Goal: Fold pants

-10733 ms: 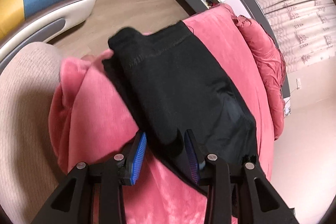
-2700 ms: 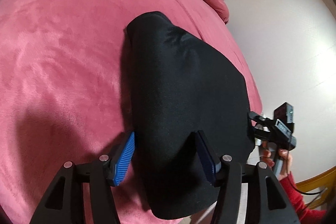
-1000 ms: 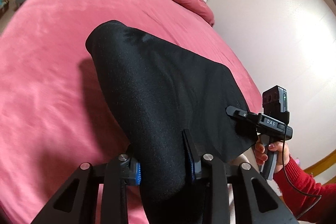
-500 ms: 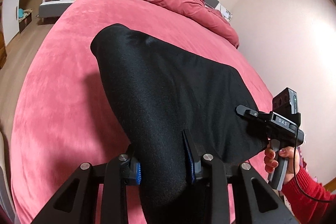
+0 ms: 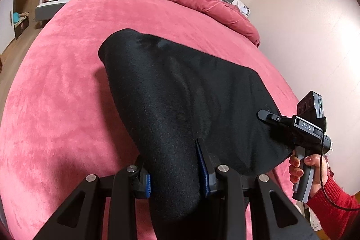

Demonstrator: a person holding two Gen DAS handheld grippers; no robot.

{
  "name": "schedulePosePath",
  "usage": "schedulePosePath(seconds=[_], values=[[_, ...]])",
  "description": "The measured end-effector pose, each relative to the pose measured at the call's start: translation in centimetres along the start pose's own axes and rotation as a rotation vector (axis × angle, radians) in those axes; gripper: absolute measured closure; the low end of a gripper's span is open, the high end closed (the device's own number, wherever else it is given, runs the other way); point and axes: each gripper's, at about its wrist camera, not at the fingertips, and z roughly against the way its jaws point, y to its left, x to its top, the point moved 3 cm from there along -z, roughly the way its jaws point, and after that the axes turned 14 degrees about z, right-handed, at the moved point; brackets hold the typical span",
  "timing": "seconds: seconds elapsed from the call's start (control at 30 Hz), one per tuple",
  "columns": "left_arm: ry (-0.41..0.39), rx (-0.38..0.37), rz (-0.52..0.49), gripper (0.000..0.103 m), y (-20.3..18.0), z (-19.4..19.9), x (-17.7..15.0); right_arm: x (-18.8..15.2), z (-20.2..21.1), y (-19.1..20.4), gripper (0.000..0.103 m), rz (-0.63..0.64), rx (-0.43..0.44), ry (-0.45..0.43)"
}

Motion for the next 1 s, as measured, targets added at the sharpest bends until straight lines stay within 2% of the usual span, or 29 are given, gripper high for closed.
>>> schedulePosePath(seconds=[0.27,0.63,0.7,0.73,0.77,0.87,1.0], values=[[-0.036,0.042,-0.049,0.066,0.1,-1.3,-0.4,-0.9,-0.6,-0.8,0.051,-0.01,-0.004,-0.01],[-0.057,0.07,-0.071,0.067,-0.6,-1.2,-1.0,-0.5,0.4,-0.6,0.055,-0.006,-0.008,-0.03],[-0.056,0.084,-0.065,0.063,-0.2,-1.7,-1.0,-0.8,-0.1,-1.1,0.052,-0.015,-0.012,-0.026],[-0.06,0.088,-0.062,0.06,0.1,-1.8,-1.0,-0.8,-0.2,-1.2,0.048,-0.018,-0.013,-0.029],[-0.068,0.093,-0.062,0.054,0.3,-1.9,-1.1,-0.9,-0.2,-1.4,0.047,-0.015,-0.024,-0.033],[-0.098,0.103,-0.064,0.044,1.1,-1.8,-1.5,-1.1,-0.1,-1.4,0.044,-0.021,-0.026,-0.039],[-0.128,0.111,-0.039,0.038,2.1,-1.0,-2.5,-1.4,0.5,-0.2,0.036,0.047,-0.107,-0.028]])
